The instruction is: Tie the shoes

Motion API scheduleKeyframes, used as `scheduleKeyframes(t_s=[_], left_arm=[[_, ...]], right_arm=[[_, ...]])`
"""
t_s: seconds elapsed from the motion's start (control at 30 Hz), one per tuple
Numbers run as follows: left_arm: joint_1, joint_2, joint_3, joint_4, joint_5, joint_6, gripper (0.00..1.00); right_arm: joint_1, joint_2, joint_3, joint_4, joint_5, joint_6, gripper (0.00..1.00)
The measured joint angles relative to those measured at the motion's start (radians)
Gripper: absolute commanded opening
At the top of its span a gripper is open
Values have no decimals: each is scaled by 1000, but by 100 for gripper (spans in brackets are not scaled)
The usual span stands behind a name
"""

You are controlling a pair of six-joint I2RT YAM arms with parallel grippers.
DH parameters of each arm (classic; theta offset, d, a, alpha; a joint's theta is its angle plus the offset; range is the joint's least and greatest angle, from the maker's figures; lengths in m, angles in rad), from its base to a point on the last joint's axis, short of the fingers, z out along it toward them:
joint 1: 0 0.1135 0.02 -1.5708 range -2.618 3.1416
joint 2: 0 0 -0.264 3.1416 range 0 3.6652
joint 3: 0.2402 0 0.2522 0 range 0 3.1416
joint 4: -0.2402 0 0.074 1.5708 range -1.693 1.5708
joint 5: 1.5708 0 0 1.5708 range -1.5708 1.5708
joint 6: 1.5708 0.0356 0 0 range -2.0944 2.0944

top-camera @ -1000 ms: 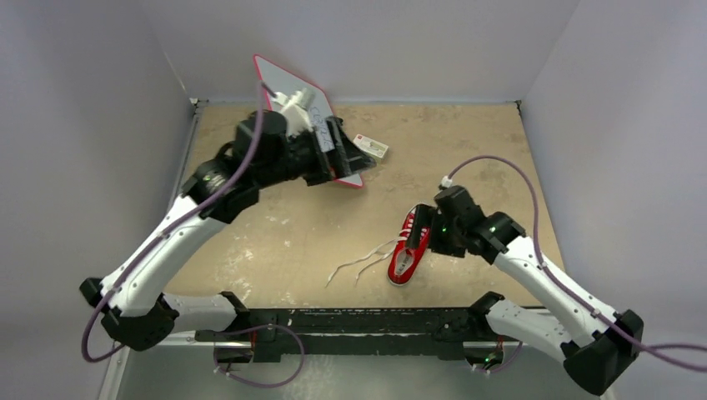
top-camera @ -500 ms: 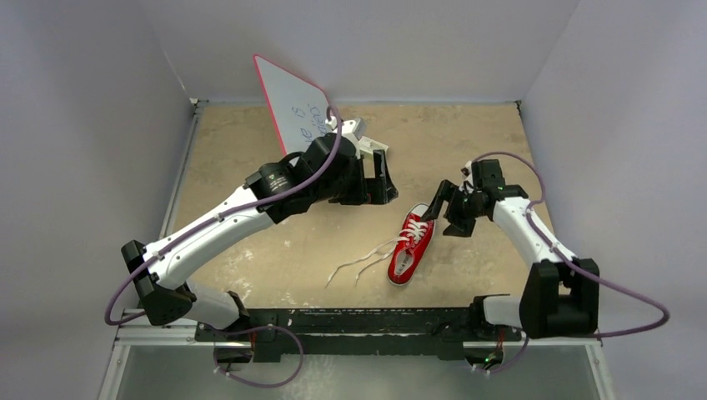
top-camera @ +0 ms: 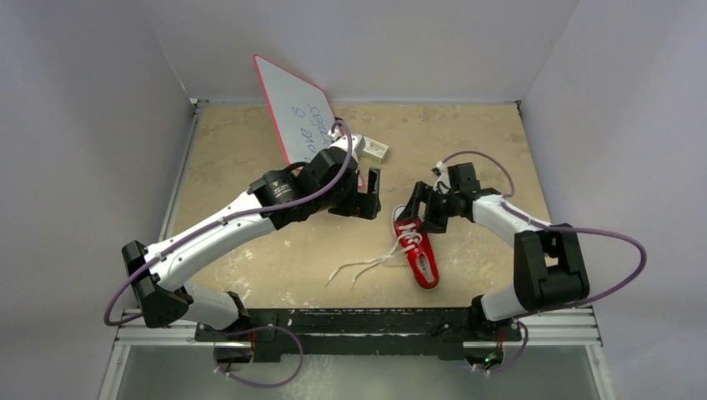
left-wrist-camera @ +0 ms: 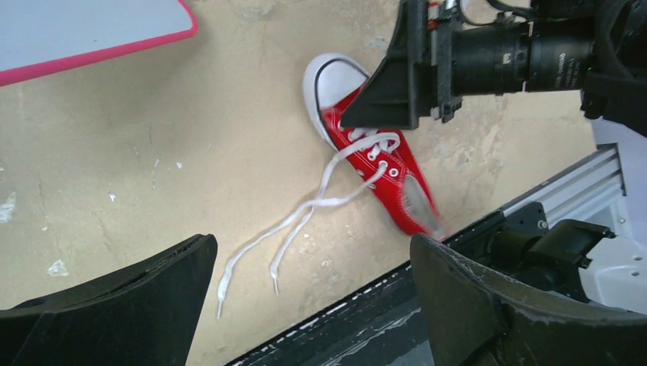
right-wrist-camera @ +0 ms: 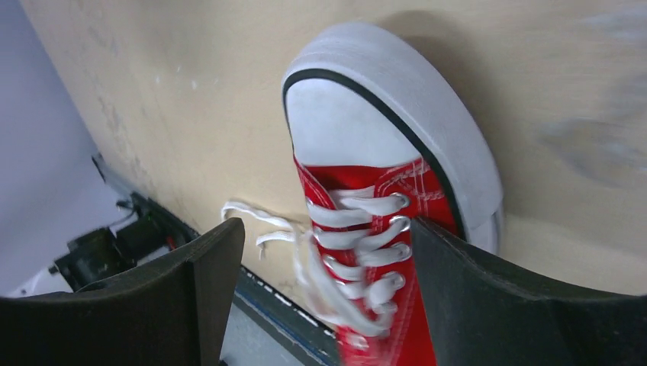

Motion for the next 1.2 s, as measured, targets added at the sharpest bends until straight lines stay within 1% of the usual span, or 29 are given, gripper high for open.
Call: scheduleKeyframes(t_s=[0.1, 0.23, 0.33, 0.43, 0.57, 0.8, 0.93, 1.03, 1.1, 1.2], left_arm=[[0, -1, -6, -5, -8, 20, 99], [0, -13, -18, -6, -12, 39, 99], [0, -28, -38, -10, -23, 53, 99], [0, -29, -41, -16, -32, 59, 99], [0, -28, -41, -15, -24, 58, 99], [0, -29, -38, -30, -3, 42, 98], [0, -61, -39, -58, -16, 19, 98], [0, -122, -42, -68, -39, -5, 98], [0, -163, -46, -69, -50, -21, 99], [0, -193, -47, -69, -55, -29, 99]], right_arm=[[99, 18, 6, 48, -12, 43, 85], [139, -22, 9, 6, -6, 90, 87], [95, -46, 22, -75, 25, 75, 87], [-15, -39, 32, -160, 56, 22, 88], [-111, -22, 74, -269, 114, -42, 87], [-143, 34, 197, -395, 147, -136, 85], [-147, -11, 283, -456, 145, -147, 87], [-164, -47, 342, -481, 159, -149, 83], [-178, -6, 395, -489, 177, -149, 81], [-193, 144, 483, -478, 216, -154, 78]])
